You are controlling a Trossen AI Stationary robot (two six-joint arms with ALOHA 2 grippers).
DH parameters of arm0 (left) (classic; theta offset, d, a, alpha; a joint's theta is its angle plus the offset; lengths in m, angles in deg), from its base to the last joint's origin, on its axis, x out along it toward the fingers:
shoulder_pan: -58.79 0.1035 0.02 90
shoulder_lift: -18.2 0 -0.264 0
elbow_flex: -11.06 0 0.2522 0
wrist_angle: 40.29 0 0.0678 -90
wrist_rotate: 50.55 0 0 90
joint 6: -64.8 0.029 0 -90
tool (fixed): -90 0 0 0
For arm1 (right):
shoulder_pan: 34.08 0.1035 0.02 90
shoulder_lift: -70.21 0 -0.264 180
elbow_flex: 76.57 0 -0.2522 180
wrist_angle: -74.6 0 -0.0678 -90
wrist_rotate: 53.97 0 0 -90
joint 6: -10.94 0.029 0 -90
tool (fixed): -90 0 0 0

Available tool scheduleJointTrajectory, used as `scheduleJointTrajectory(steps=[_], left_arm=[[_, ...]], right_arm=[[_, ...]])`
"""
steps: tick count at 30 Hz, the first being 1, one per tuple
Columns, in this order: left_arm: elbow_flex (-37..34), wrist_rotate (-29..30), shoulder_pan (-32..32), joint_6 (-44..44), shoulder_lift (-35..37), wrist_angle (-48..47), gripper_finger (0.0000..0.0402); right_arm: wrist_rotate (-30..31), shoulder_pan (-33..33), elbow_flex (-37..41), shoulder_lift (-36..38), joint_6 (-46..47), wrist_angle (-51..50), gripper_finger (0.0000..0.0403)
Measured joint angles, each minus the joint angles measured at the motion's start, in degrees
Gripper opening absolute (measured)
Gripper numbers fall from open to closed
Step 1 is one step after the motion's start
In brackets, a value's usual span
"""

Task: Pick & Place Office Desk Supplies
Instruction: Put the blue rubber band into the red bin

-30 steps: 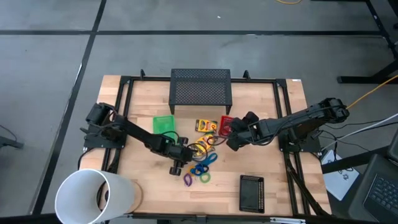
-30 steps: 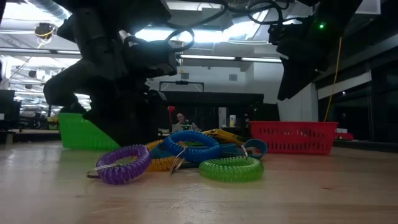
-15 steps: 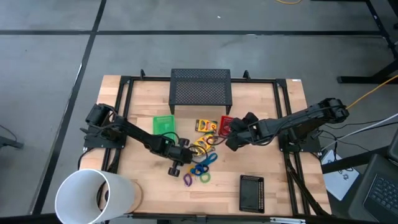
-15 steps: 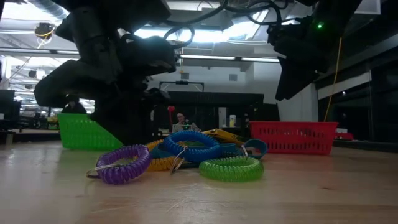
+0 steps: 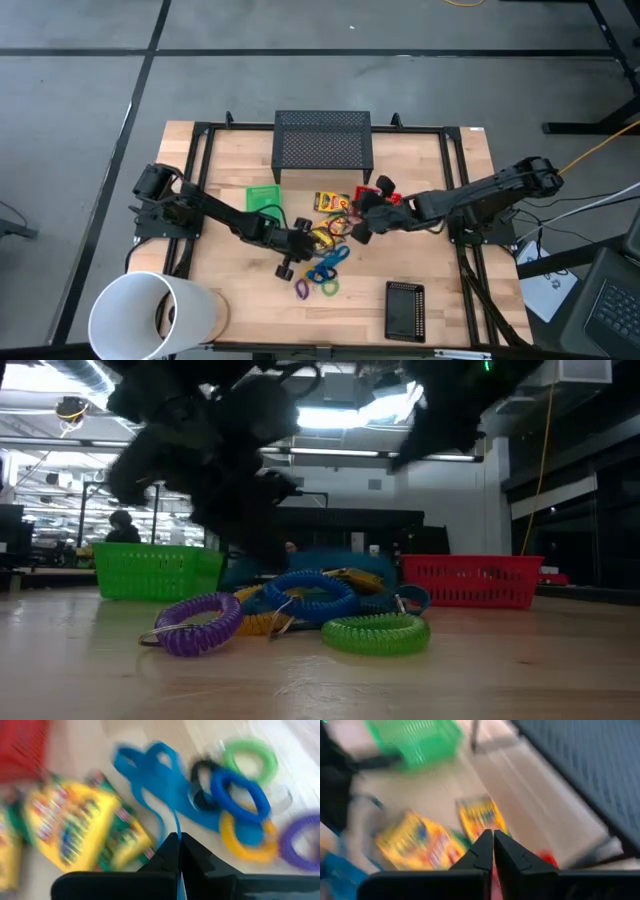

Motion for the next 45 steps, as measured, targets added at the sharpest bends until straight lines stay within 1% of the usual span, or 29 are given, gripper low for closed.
scheduleJointTrajectory(steps=[3,6,9,11,14,17,19,22,24,28,32,37,45], left_arm=[[0.07,0.48,1.26,1.84,1.76,0.76,0.0003],[0.08,0.85,2.14,3.60,3.31,2.01,0.0002],[0.07,0.55,2.64,5.68,4.74,3.88,0.0003],[-0.02,-0.09,2.92,7.17,6.00,4.57,0.0003],[0.07,-1.24,3.91,9.71,7.30,8.36,0.0002],[0.31,-3.65,5.84,11.85,7.99,13.02,0.0003],[1.67,-5.43,7.29,12.49,8.03,13.04,0.0002],[4.59,-7.50,9.32,14.26,7.13,13.13,0.0003],[6.52,-9.68,10.40,15.52,6.39,12.77,0.0003],[11.68,-15.27,11.54,16.22,5.14,11.29,0.0002],[16.40,-18.50,11.38,17.73,3.88,8.38,0.0003],[20.29,-18.78,11.03,19.78,3.25,6.79,0.0002],[23.53,-18.55,11.25,22.08,3.23,6.39,0.0003]], right_arm=[[-0.33,2.38,-0.02,3.02,-4.52,5.25,0.0007],[2.34,6.15,-0.02,6.40,-7.73,7.56,0.0005],[5.56,10.44,-0.02,9.45,-9.06,7.76,0.0003],[8.66,14.17,0.00,11.41,-10.40,7.51,0.0002],[14.92,20.46,0.00,14.42,-12.84,7.60,0.0002],[21.73,26.52,0.00,16.64,-13.06,7.62,0.0001],[25.59,30.04,0.00,17.15,-13.06,7.45,0.0001],[31.25,33.87,0.00,17.21,-13.06,7.15,0.0001],[33.37,35.25,0.00,17.21,-13.04,6.89,0.0001],[34.83,36.59,0.00,17.24,-11.39,6.39,0.0001],[35.27,37.17,0.00,17.26,-10.42,6.27,0.0000],[35.28,37.37,0.02,17.26,-10.02,6.09,0.0000],[34.79,37.35,0.02,17.26,-9.37,6.11,0.0000]])
